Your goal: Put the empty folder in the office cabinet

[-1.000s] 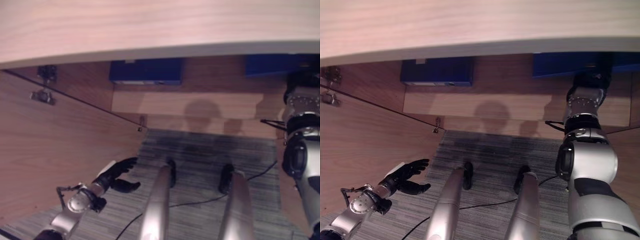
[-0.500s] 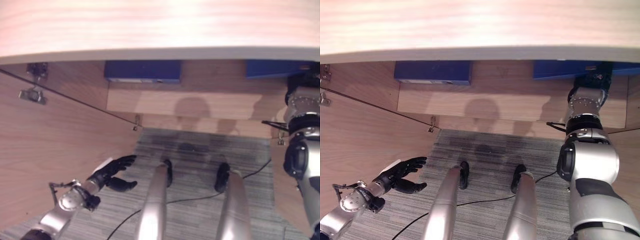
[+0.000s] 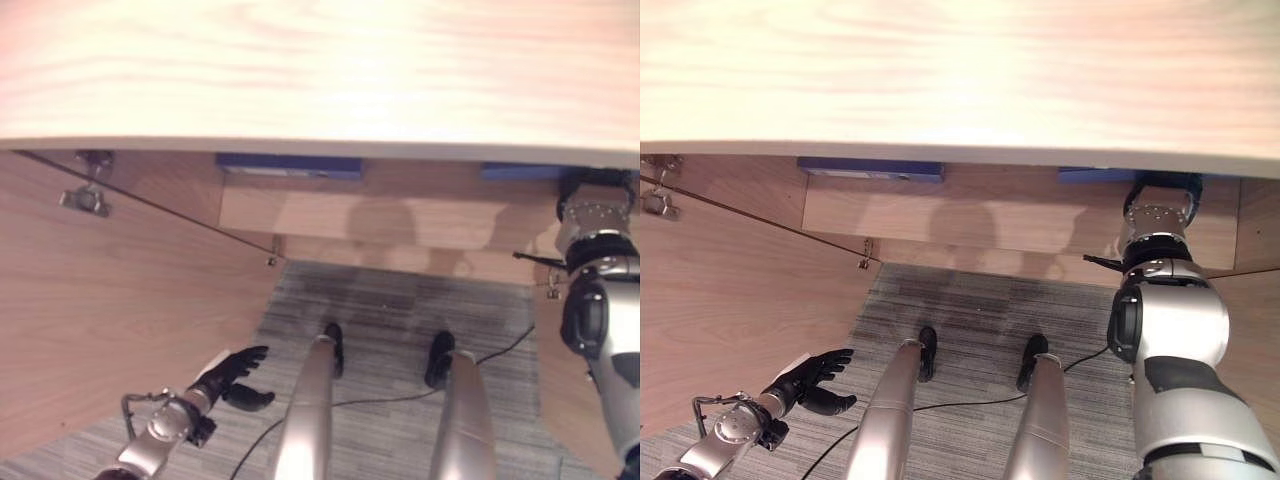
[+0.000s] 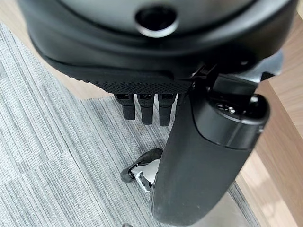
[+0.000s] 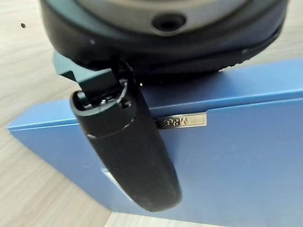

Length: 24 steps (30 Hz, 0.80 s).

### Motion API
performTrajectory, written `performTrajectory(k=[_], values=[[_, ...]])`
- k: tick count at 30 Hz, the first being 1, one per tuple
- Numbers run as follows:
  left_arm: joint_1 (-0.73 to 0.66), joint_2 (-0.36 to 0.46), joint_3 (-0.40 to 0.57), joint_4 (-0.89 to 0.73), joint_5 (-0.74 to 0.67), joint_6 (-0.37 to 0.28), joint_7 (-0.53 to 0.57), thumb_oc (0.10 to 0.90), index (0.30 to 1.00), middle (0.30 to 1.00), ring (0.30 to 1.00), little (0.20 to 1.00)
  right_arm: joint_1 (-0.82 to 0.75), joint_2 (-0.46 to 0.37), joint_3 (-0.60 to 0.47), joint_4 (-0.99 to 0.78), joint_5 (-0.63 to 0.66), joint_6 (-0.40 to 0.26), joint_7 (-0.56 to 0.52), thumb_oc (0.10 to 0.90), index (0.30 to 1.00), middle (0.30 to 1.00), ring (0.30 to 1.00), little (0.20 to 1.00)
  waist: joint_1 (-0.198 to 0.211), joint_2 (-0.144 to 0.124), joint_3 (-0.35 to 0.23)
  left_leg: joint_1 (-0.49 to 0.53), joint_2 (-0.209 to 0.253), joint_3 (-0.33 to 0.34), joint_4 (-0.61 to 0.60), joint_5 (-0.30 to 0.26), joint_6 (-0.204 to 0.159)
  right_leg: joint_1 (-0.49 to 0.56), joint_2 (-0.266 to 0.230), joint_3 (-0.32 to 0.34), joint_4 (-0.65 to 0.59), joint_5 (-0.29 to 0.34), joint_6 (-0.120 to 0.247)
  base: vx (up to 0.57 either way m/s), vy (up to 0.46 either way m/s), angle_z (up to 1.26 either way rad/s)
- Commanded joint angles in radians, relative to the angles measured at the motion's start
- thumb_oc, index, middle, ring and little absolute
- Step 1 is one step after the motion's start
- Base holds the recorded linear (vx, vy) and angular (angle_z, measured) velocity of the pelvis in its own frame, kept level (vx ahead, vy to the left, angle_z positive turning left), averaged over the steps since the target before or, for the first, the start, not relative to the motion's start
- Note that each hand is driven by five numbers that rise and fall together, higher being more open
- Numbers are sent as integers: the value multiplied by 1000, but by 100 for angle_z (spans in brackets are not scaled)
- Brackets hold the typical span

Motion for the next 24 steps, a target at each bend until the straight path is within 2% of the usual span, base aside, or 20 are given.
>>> performTrajectory(k=[1, 3, 5, 11, 12, 14, 15, 16, 17, 22, 23, 24], values=[[-31, 51, 3, 47, 45, -19, 39, 800, 900, 900, 900, 900, -62, -80, 9, 49, -97, 59, -60, 800, 900, 900, 900, 900, 13, -12, -17, 67, 24, -73, -114, -14, -30, 121, -17, -14, -13, -125, 83, 0, 0, 0], [-45, 39, -11, 72, 68, -7, 47, 800, 900, 900, 900, 900, -59, -91, 20, 128, -155, 132, -102, 800, 900, 900, 900, 900, 8, -18, -16, 76, 24, -73, -129, -9, -30, 133, -17, -15, -25, -120, 83, 0, 0, 0], [-58, 10, -21, 100, 72, -1, 58, 800, 900, 900, 900, 900, -62, -94, 22, 168, -178, 163, -125, 800, 900, 900, 900, 900, 7, -18, -17, 90, 24, -74, -152, -5, -30, 144, -15, -17, -36, -116, 84, 0, 0, 0], [-86, -63, -54, 200, 114, 7, 86, 800, 900, 900, 900, 900, -98, -71, 63, 223, -275, 213, -191, 800, 900, 900, 900, 900, 8, -31, -22, 135, 24, -71, -186, -2, -27, 192, -12, -19, -70, -111, 77, 7, -4, 1], [-162, -118, -110, 229, 111, 38, 87, 800, 900, 900, 900, 900, -122, 5, 106, 245, -352, 253, -210, 800, 900, 900, 900, 900, -5, -50, -29, 149, 27, -68, -192, -2, -28, 209, -10, -18, -81, -106, 77, 0, 0, 0], [-194, -174, -104, 294, 75, 25, 109, 800, 900, 900, 900, 900, -125, 13, 101, 241, -367, 260, -230, 800, 900, 900, 900, 900, -14, -48, -18, 159, 26, -66, -201, -1, -27, 220, -8, -17, -91, -104, 76, 6, 0, -4], [-191, -200, -98, 330, 75, 29, 127, 800, 900, 900, 900, 900, -112, 4, 93, 264, -400, 285, -243, 800, 900, 900, 900, 900, -8, -48, -18, 168, 24, -68, -211, 1, -27, 233, -11, -21, -101, -104, 76, -106, -2, -5], [-183, -208, -99, 346, 77, 24, 133, 800, 900, 900, 900, 900, -107, -9, 100, 273, -405, 287, -238, 800, 900, 900, 900, 900, 0, -47, -12, 165, 21, -69, -224, 36, -25, 234, -17, -32, -117, -71, 71, 2, -30, -10], [-178, -214, -97, 365, 79, 23, 133, 800, 900, 900, 900, 900, -101, -24, 103, 281, -401, 293, -232, 800, 900, 900, 900, 900, 2, -46, -16, 174, 21, -76, -216, 5, -27, 248, -16, -28, -110, -100, 77, 0, -20, -4], [-175, -211, -80, 394, 98, 27, 115, 800, 900, 900, 900, 900, -63, -83, 98, 288, -382, 308, -215, 800, 900, 900, 900, 900, 19, -41, -6, 180, 18, -85, -224, 12, -28, 263, -20, -37, -110, -101, 78, -14, -23, 7], [-175, -210, -80, 394, 98, 26, 115, 800, 900, 900, 900, 900, -62, -83, 97, 288, -382, 307, -215, 800, 900, 900, 900, 900, 21, -40, 1, 172, 17, -83, -231, 43, -26, 255, -23, -44, -120, -71, 73, -26, -11, 9], [-179, -211, -77, 392, 96, 26, 112, 800, 900, 900, 900, 900, -50, -86, 97, 287, -385, 309, -213, 800, 900, 900, 900, 900, 21, -40, -4, 180, 17, -88, -231, 19, -28, 265, -21, -36, -117, -95, 78, -27, -11, 12]])
